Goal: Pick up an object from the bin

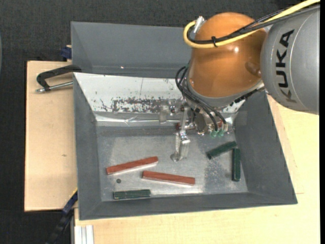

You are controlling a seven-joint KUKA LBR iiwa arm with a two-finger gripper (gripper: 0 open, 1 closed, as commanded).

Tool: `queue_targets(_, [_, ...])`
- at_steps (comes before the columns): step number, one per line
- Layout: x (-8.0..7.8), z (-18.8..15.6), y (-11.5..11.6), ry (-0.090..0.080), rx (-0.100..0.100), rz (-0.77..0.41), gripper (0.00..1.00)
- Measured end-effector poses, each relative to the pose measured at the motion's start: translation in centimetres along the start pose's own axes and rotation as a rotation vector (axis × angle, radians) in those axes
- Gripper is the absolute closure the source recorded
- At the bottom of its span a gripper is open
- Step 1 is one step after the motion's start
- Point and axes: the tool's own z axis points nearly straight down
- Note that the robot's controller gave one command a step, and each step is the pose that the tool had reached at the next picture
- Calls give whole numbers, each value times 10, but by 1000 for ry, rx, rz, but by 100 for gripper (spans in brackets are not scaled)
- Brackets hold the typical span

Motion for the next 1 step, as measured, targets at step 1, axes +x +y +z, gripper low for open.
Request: queue_targets(1, [8,62,-22,5,0,-14,0])
